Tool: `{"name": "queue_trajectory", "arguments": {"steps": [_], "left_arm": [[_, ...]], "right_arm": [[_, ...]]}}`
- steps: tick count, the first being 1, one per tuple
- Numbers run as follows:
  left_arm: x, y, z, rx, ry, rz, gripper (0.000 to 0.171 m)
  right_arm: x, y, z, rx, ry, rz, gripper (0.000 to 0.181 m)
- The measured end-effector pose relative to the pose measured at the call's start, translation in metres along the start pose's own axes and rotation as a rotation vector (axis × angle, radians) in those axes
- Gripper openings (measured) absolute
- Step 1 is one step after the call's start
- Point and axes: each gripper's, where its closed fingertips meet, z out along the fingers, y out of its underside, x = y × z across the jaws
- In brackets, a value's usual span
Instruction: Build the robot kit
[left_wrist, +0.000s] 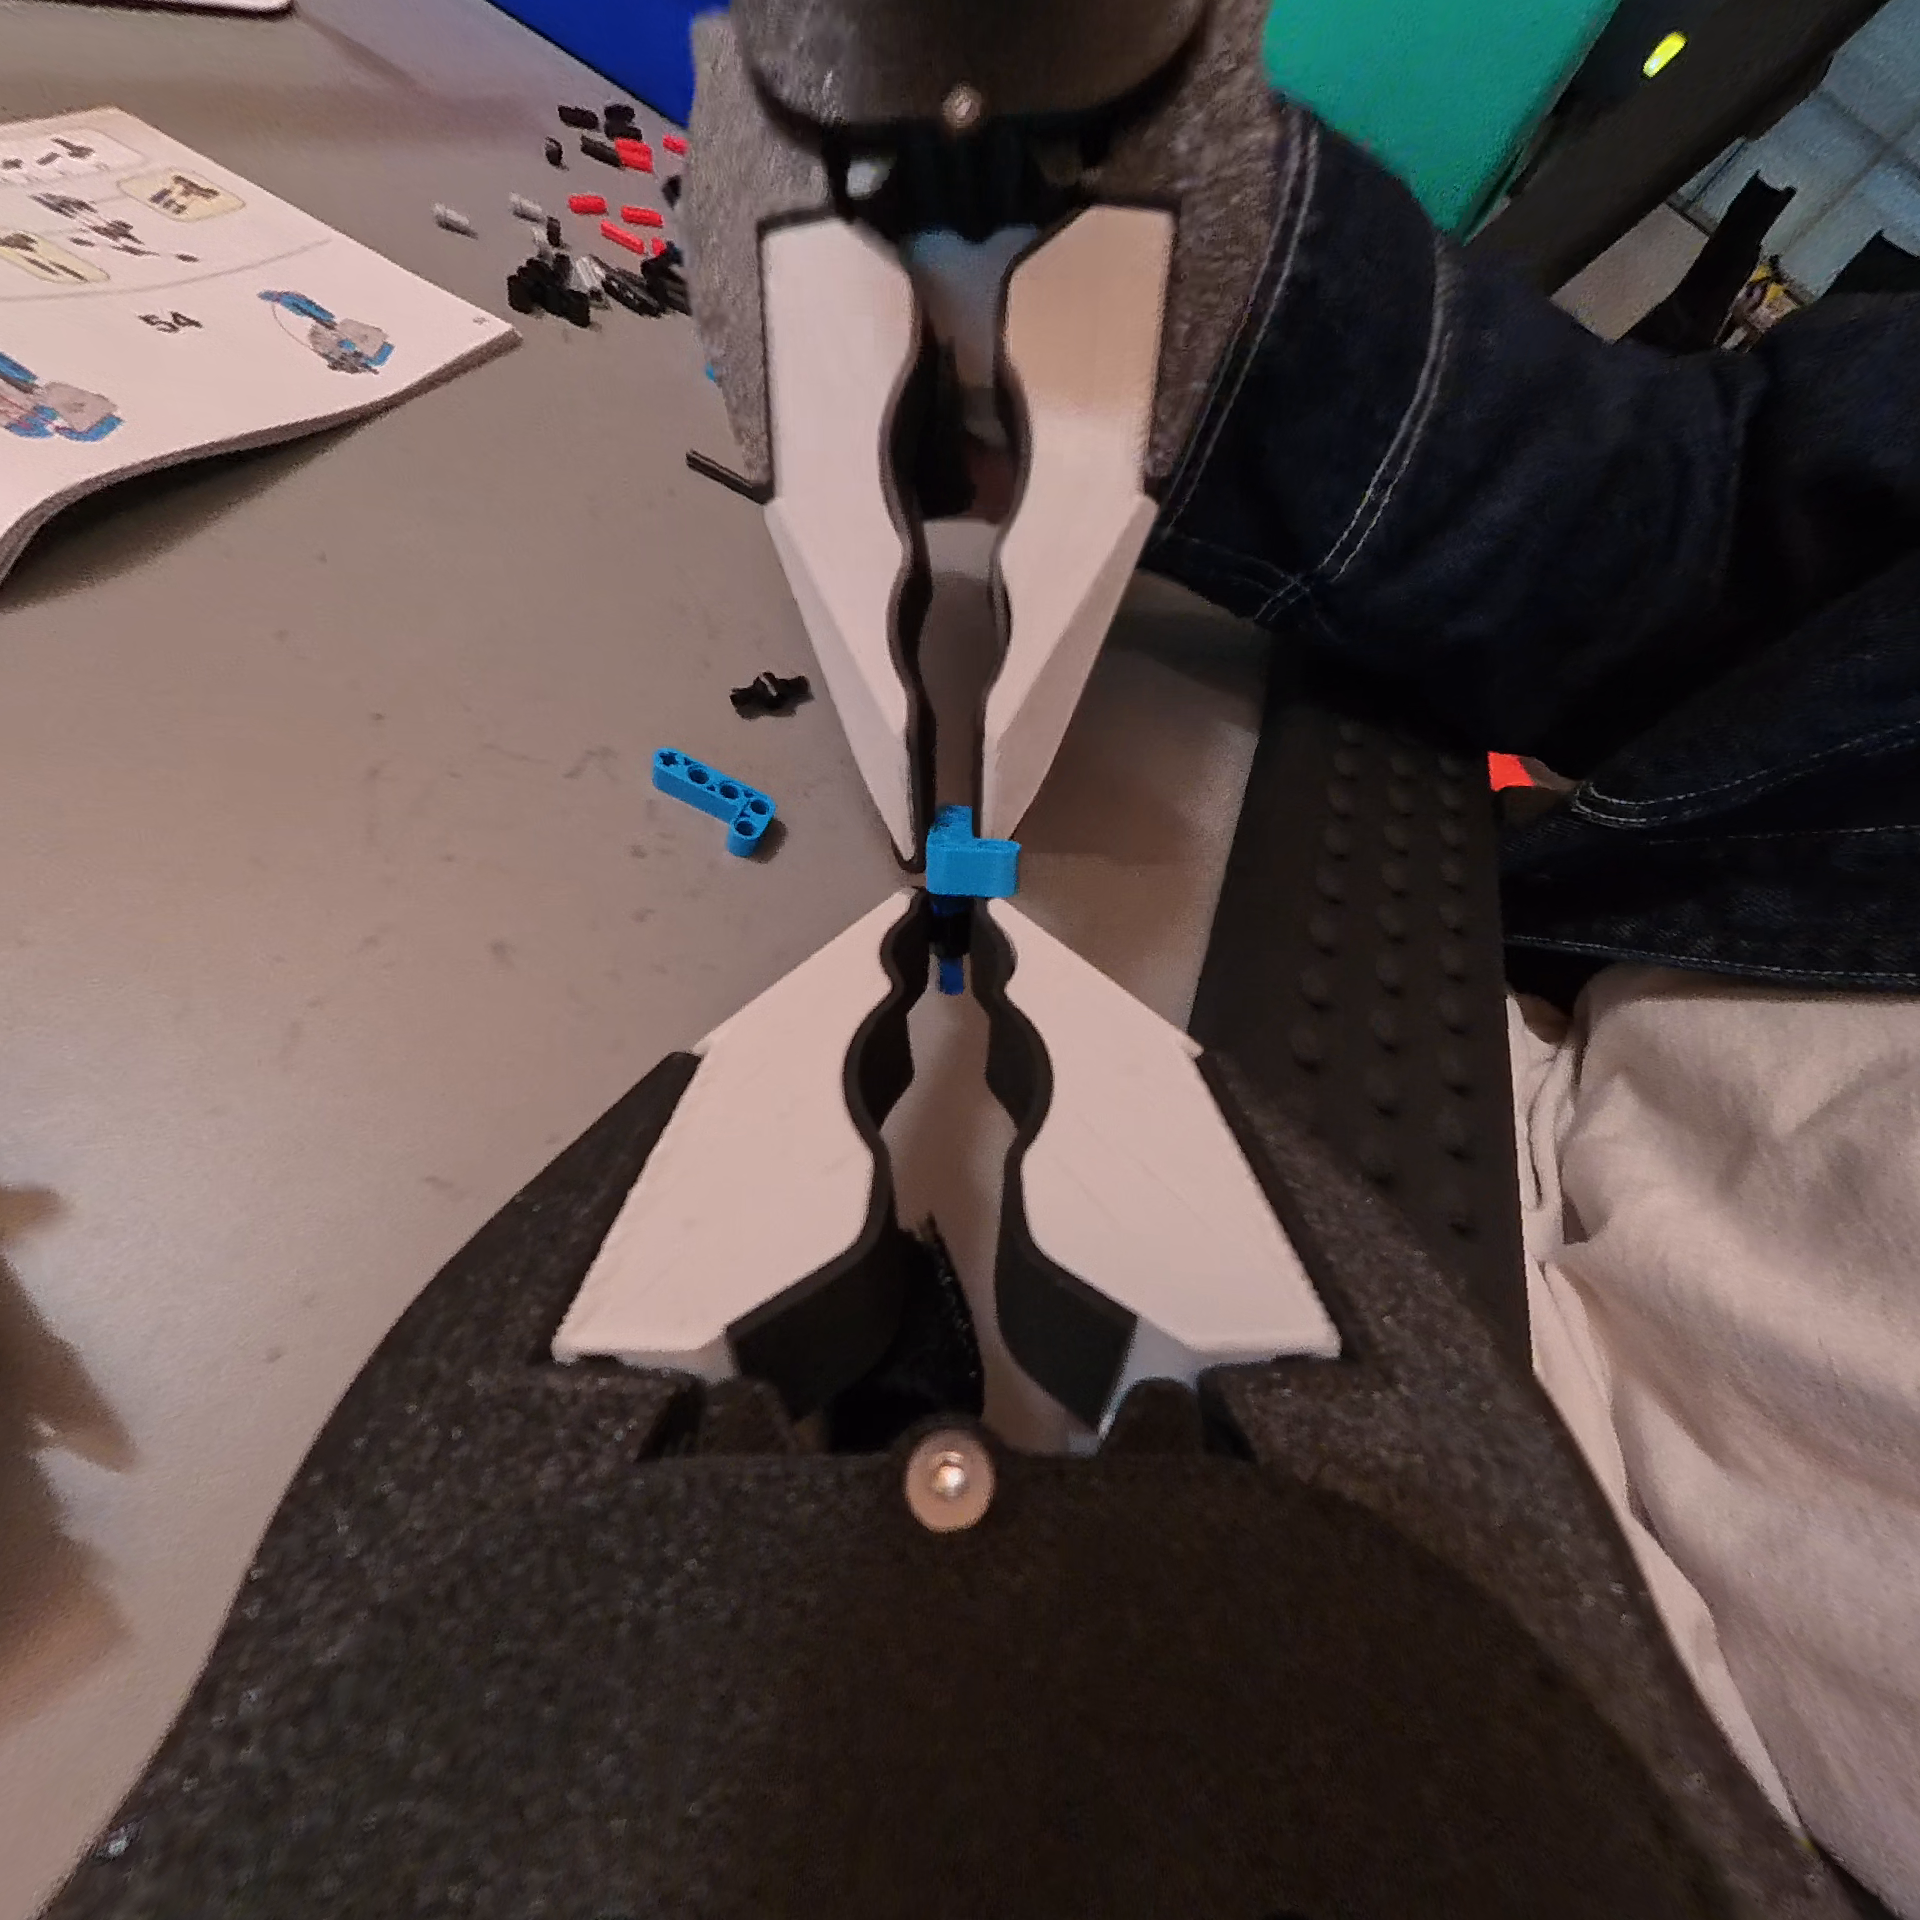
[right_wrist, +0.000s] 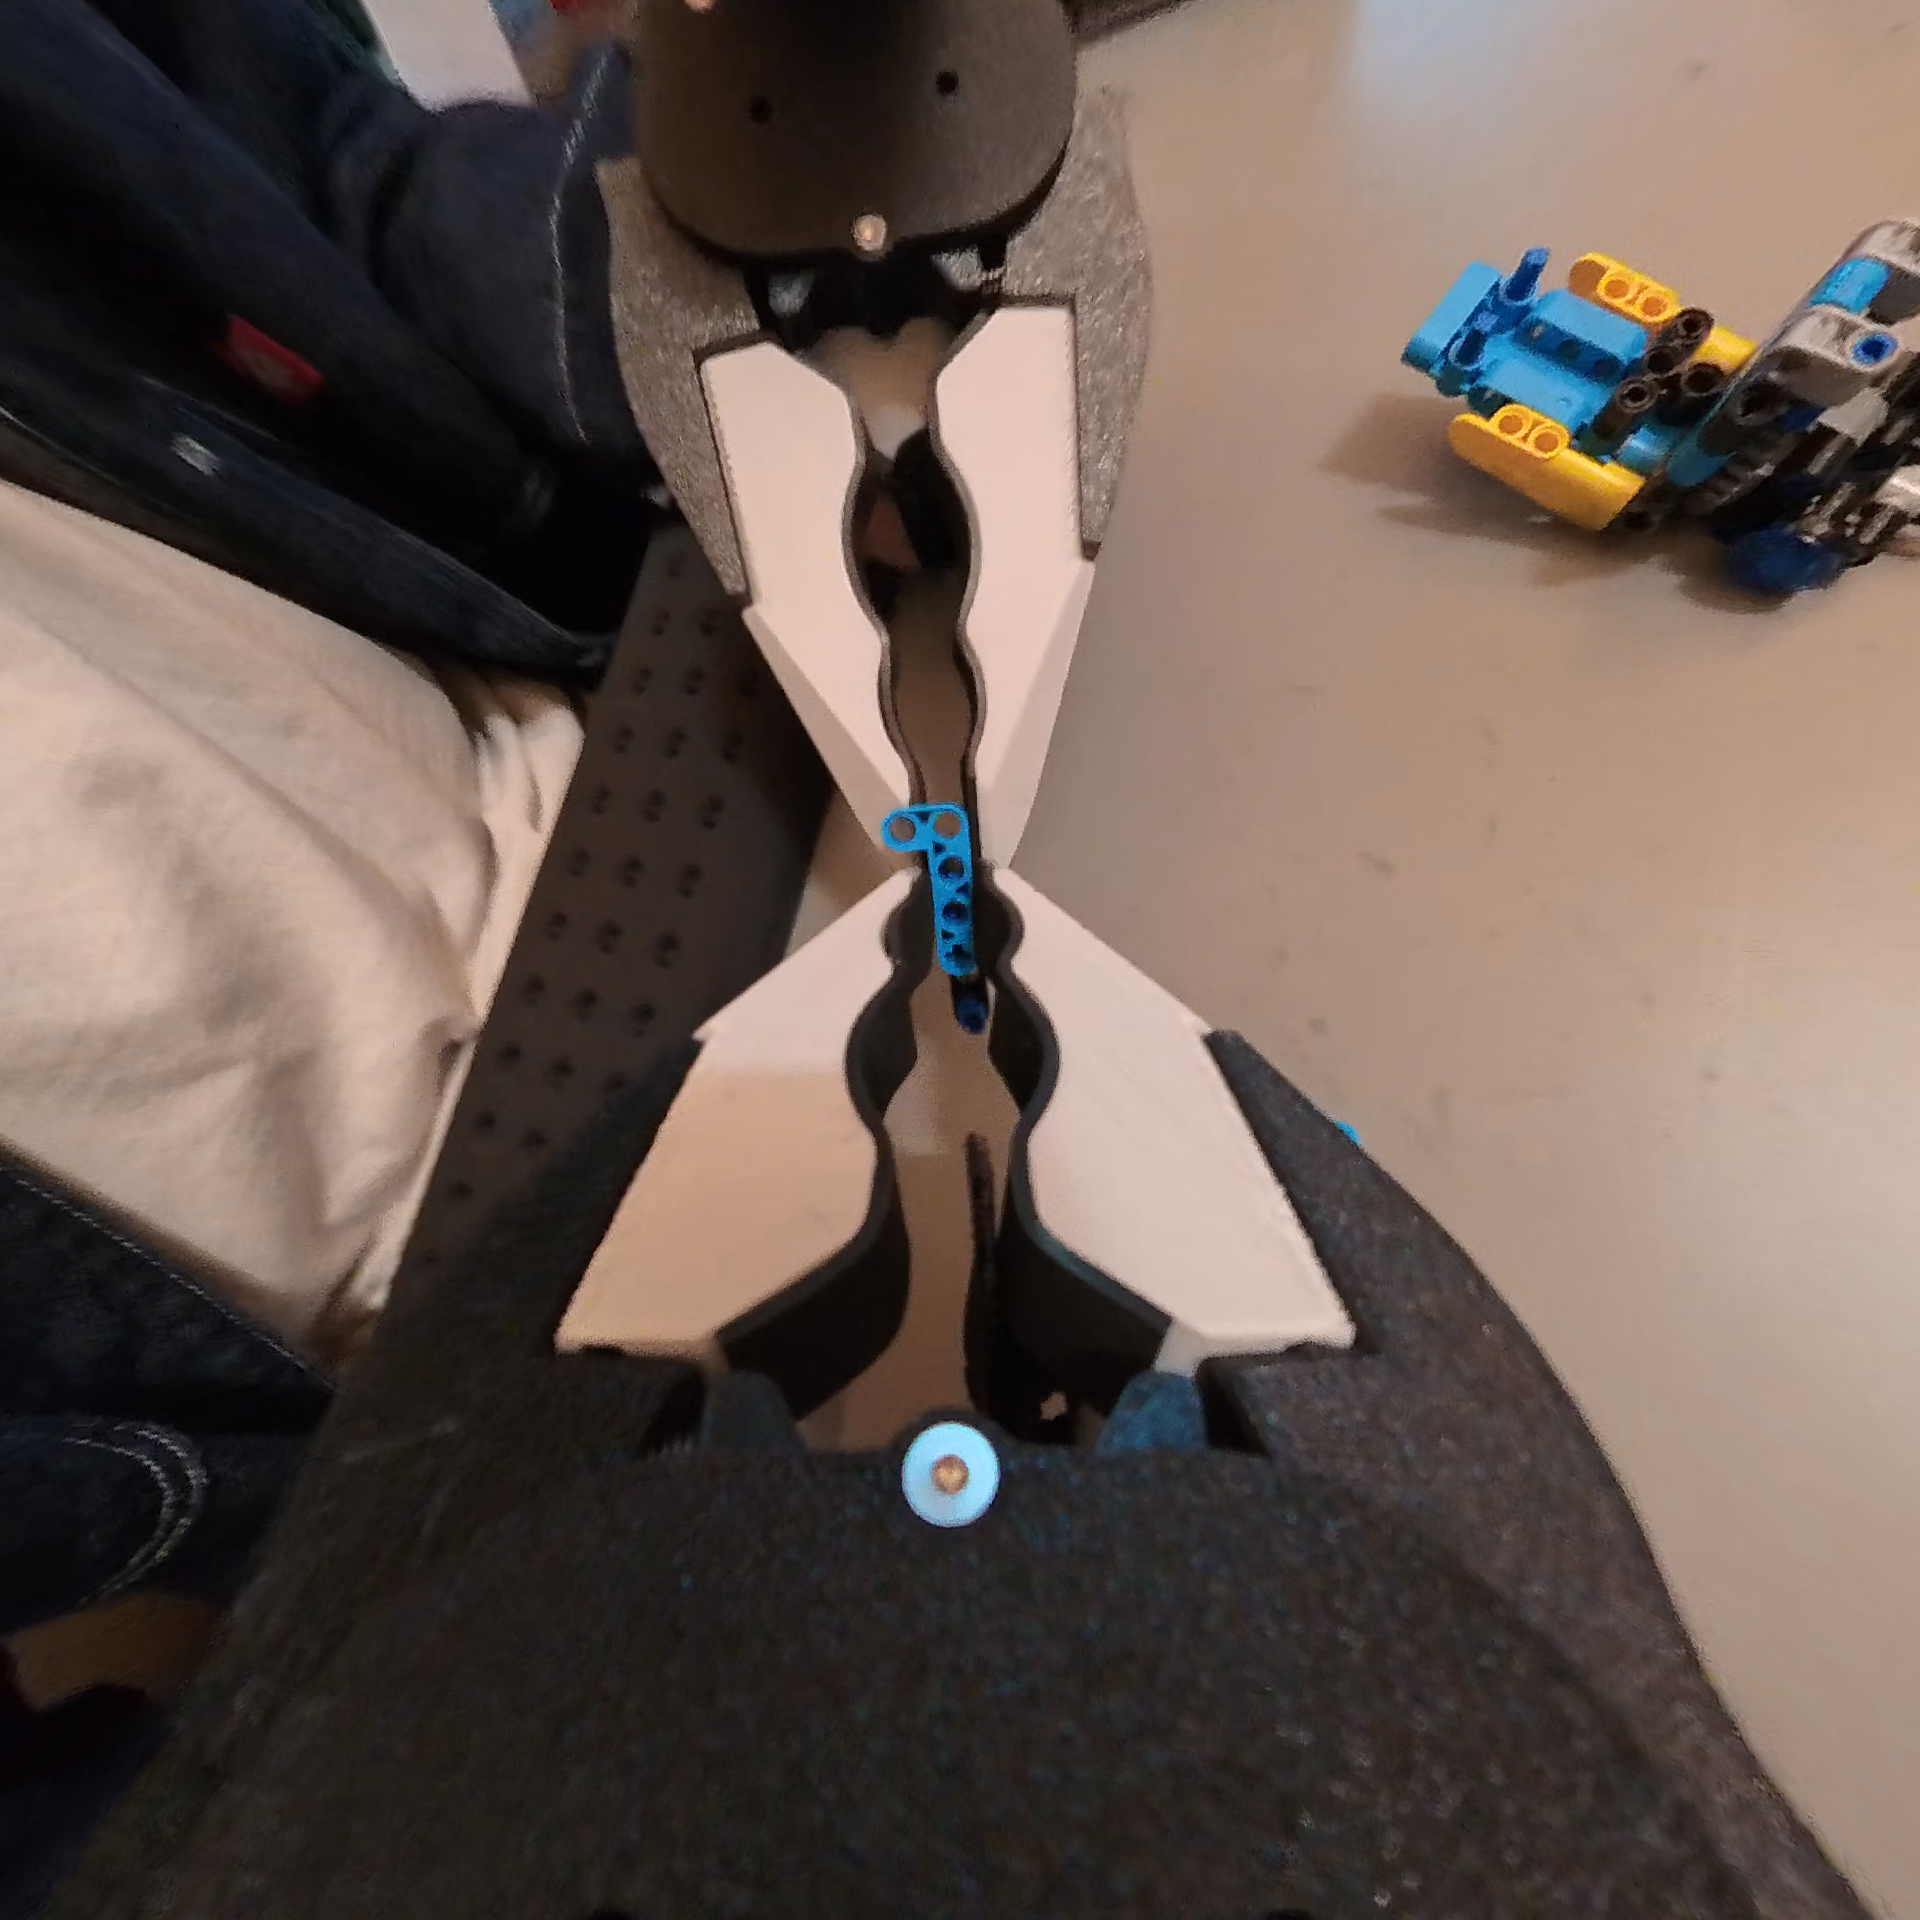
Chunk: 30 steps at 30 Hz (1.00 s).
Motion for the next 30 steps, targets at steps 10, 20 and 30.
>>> {"name": "queue_trajectory", "arguments": {"steps": [10, 20, 30], "left_arm": [[0.007, -0.009, -0.003, 0.061, 0.054, -0.01, 0.006], [-0.004, -0.022, -0.014, 0.153, 0.041, -0.087, 0.006], [-0.014, -0.03, -0.023, 0.222, 0.04, -0.166, 0.007]], "right_arm": [[-0.006, -0.01, -0.008, 0.184, -0.167, 0.161, 0.007], [0.004, -0.015, -0.023, 0.221, 0.02, 0.064, 0.007], [0.024, 0.079, -0.019, -0.2, 0.381, -0.009, 0.008]]}}
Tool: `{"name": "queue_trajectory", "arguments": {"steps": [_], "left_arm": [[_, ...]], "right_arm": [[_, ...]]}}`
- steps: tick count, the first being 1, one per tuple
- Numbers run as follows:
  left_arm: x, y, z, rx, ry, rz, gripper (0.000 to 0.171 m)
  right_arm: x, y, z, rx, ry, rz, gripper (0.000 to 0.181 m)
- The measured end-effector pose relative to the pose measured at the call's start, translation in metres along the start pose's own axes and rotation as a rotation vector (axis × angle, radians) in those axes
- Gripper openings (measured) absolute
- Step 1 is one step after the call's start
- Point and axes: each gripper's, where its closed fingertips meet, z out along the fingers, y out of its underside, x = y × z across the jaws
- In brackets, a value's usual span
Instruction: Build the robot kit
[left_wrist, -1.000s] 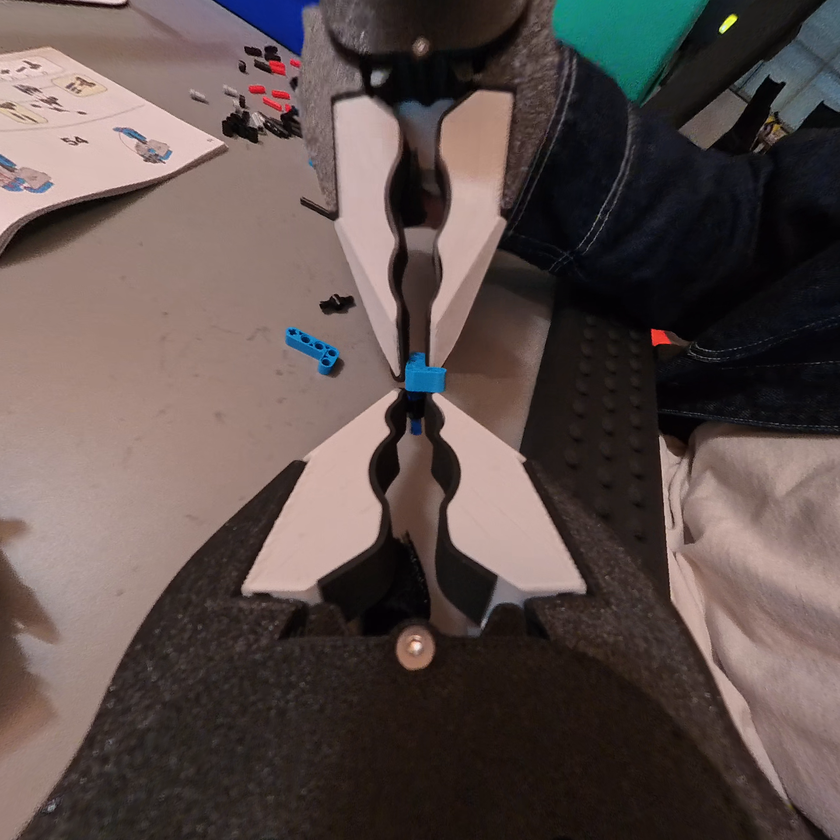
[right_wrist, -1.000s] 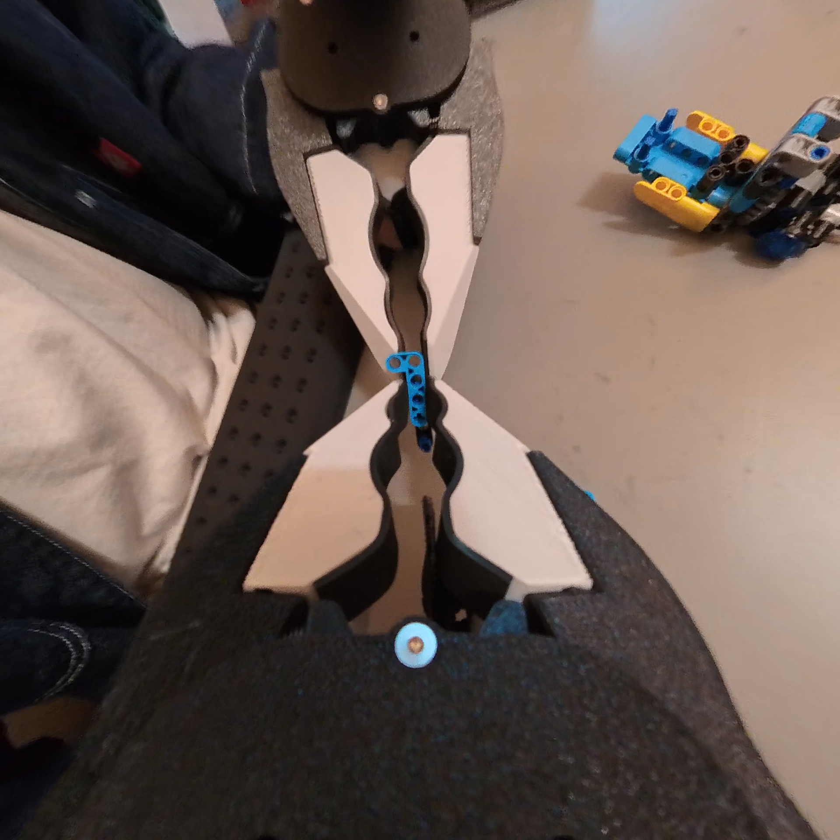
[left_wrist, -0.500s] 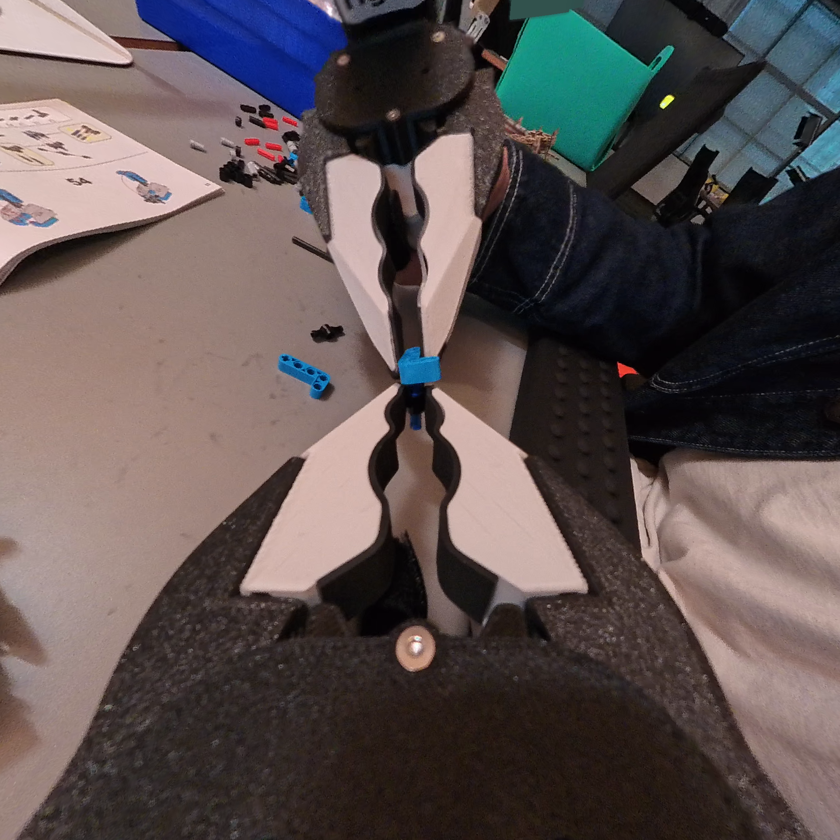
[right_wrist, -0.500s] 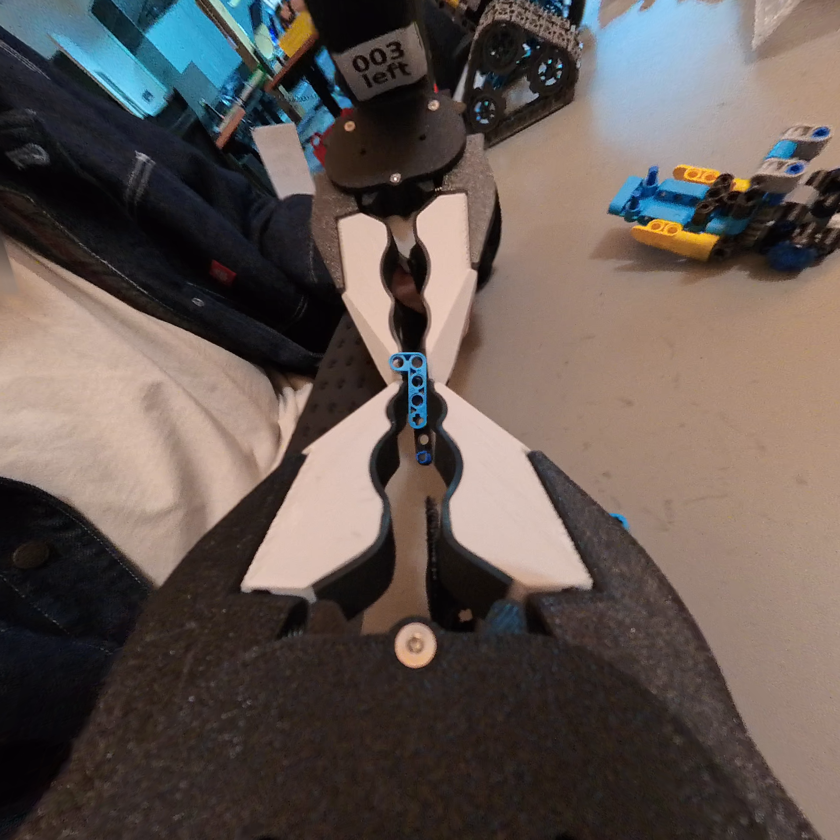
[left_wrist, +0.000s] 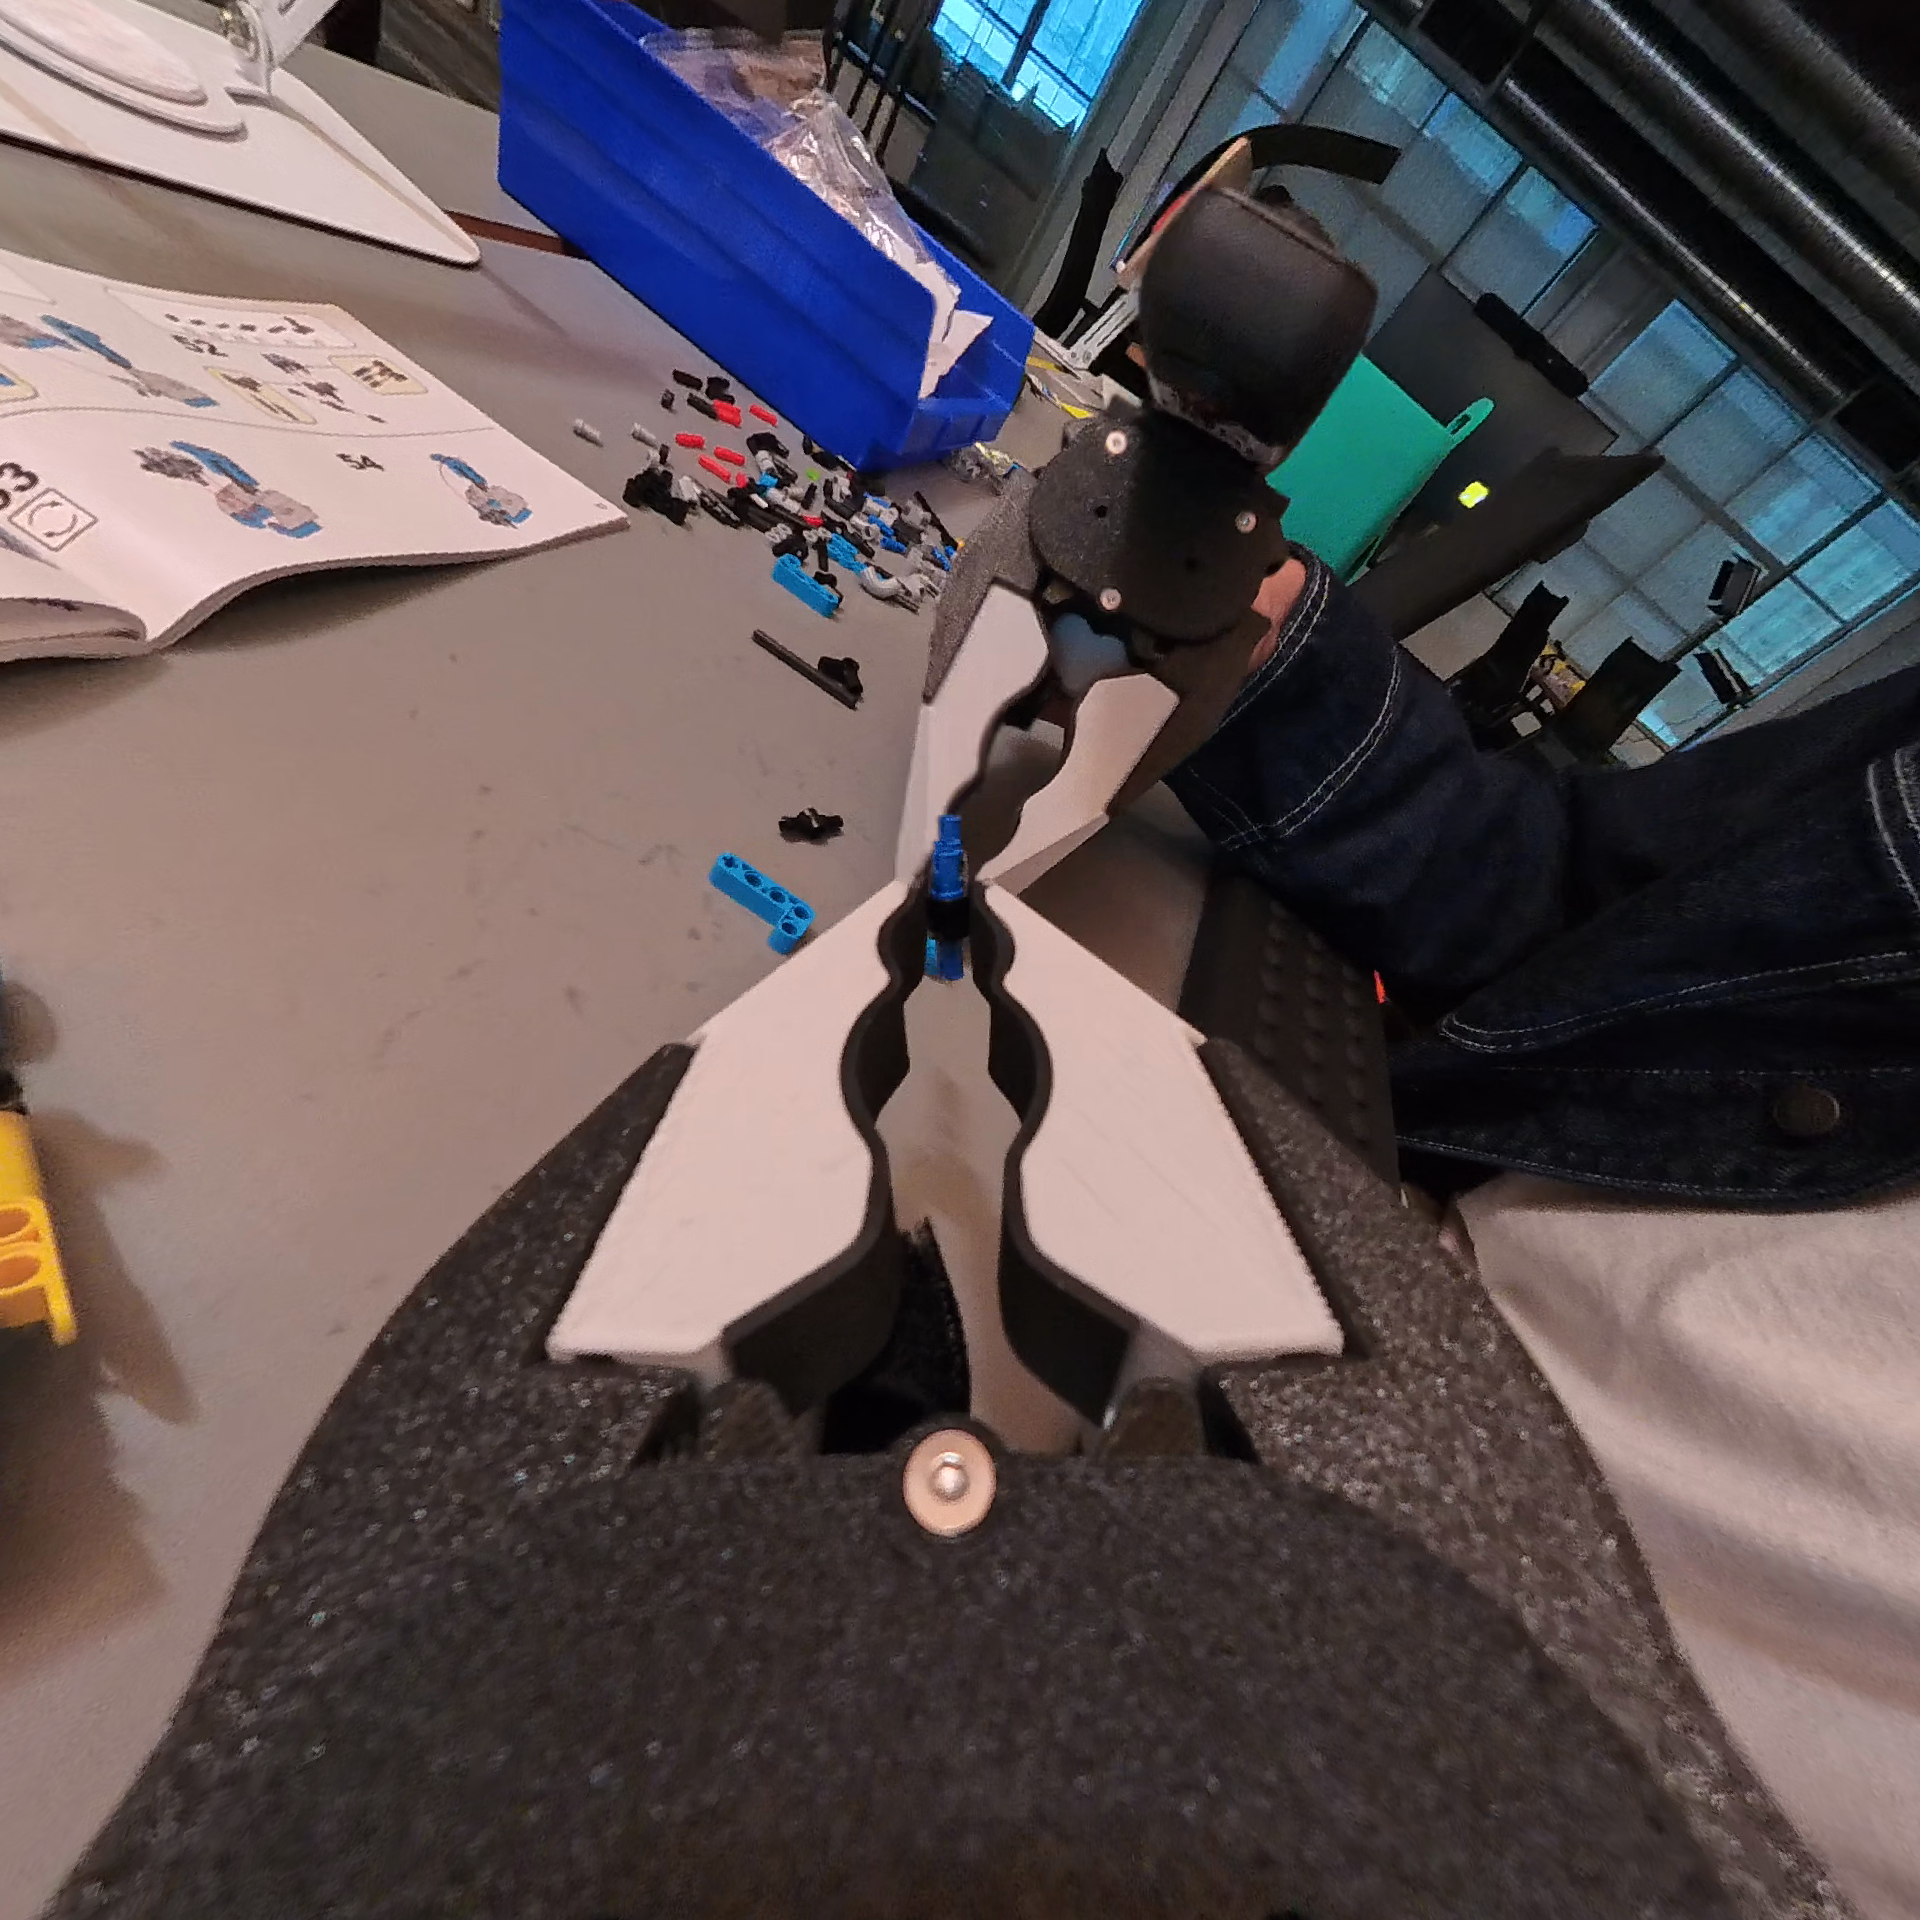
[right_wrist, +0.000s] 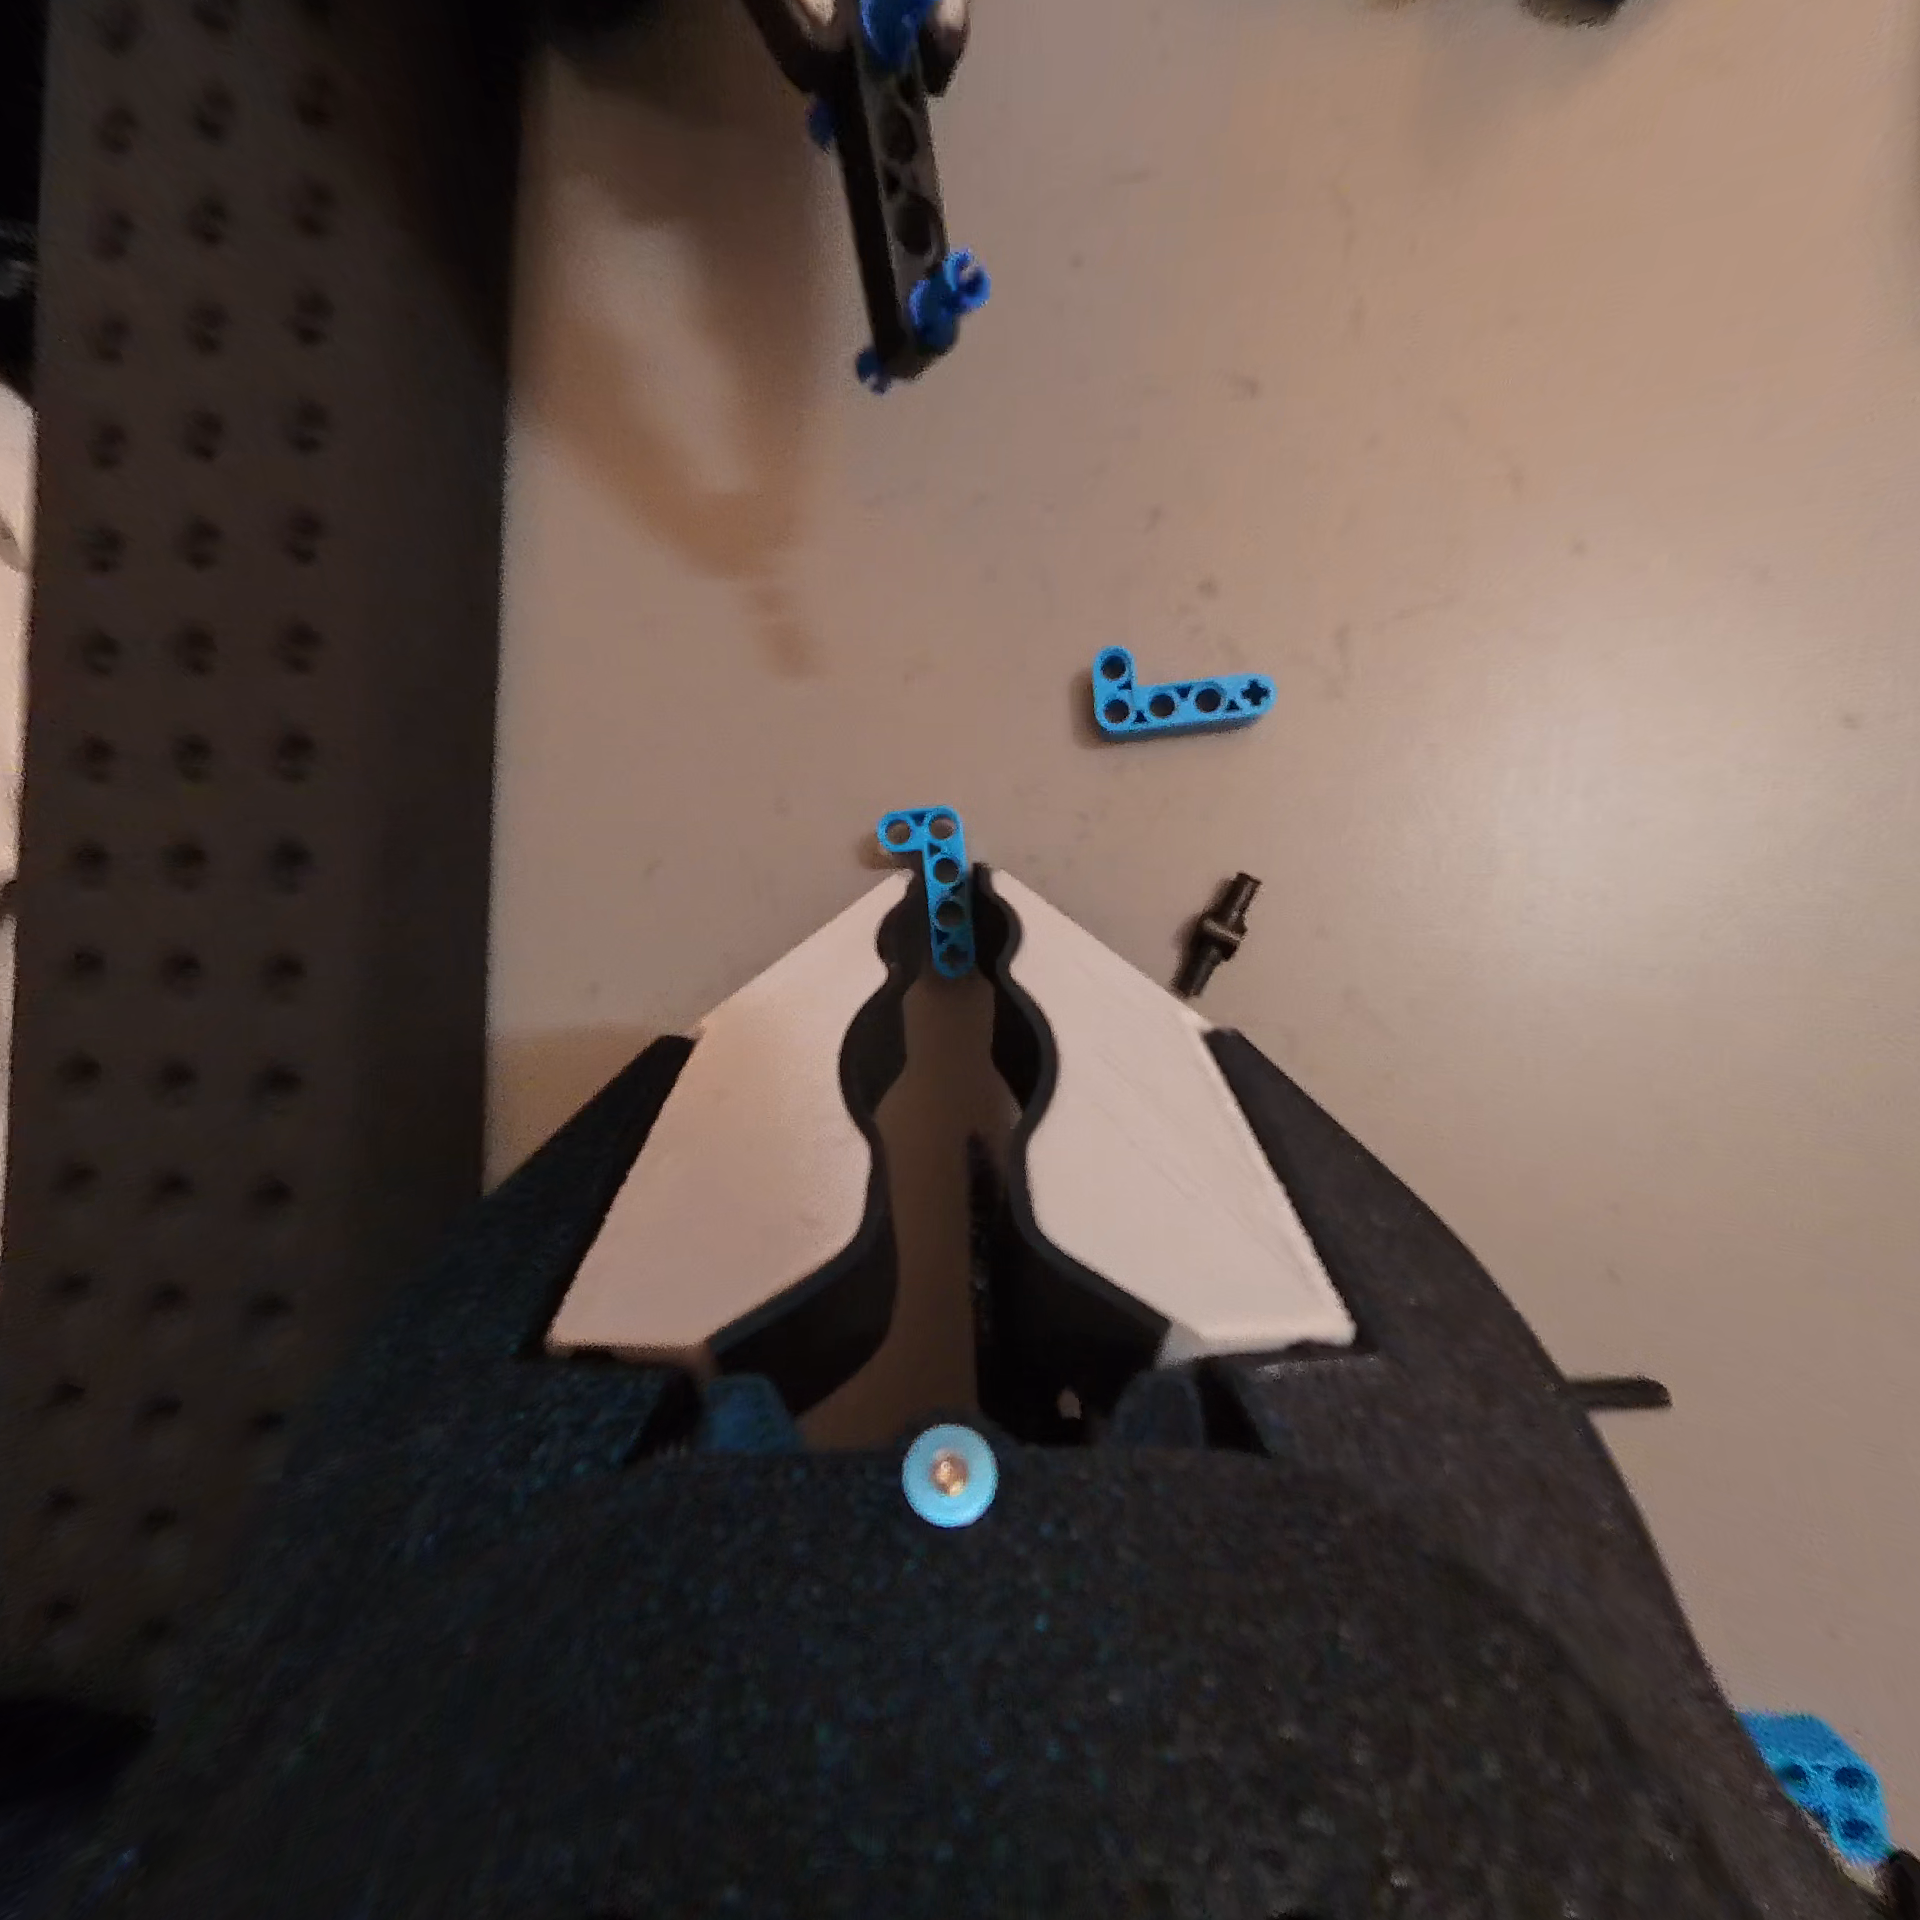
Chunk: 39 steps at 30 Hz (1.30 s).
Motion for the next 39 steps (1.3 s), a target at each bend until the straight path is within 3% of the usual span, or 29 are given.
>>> {"name": "queue_trajectory", "arguments": {"steps": [3, 5, 7, 9, 12, 13, 15, 20, 22, 32, 39], "left_arm": [[0.007, -0.002, 0.0, 0.01, 0.021, 0.03, 0.007], [0.012, -0.002, 0.0, 0.009, 0.037, 0.059, 0.007], [0.023, 0.0, 0.001, 0.003, 0.078, 0.098, 0.007], [0.029, 0.0, 0.002, 0.002, 0.098, 0.126, 0.007], [0.032, -0.003, 0.0, 0.021, 0.118, 0.12, 0.007], [0.032, -0.007, -0.002, 0.043, 0.118, 0.115, 0.007], [0.038, -0.019, -0.009, 0.111, 0.176, 0.066, 0.007], [0.023, -0.058, -0.04, 0.37, 0.221, -0.133, 0.015], [0.021, -0.063, -0.045, 0.408, 0.221, -0.148, 0.016], [0.018, -0.059, -0.042, 0.383, 0.192, -0.137, 0.008], [0.02, -0.058, -0.041, 0.376, 0.172, -0.09, 0.007]], "right_arm": [[-0.003, -0.014, -0.01, 0.088, -0.016, 0.04, 0.037], [-0.011, -0.038, -0.023, 0.218, -0.061, 0.065, 0.037], [-0.022, -0.067, -0.031, 0.38, -0.112, 0.075, 0.037], [-0.031, -0.081, -0.029, 0.452, -0.179, 0.106, 0.036], [-0.036, -0.089, -0.029, 0.493, -0.237, 0.133, 0.007], [-0.033, -0.093, -0.032, 0.528, -0.224, 0.131, 0.007], [-0.038, -0.104, -0.041, 0.617, -0.299, 0.172, 0.006], [-0.025, -0.141, -0.051, 0.928, -0.412, 0.463, 0.006], [-0.024, -0.15, -0.053, 0.997, -0.414, 0.5, 0.006], [-0.018, -0.158, -0.044, 1.007, -0.281, 0.492, 0.006], [-0.019, -0.158, -0.044, 1.003, -0.302, 0.499, 0.007]]}}
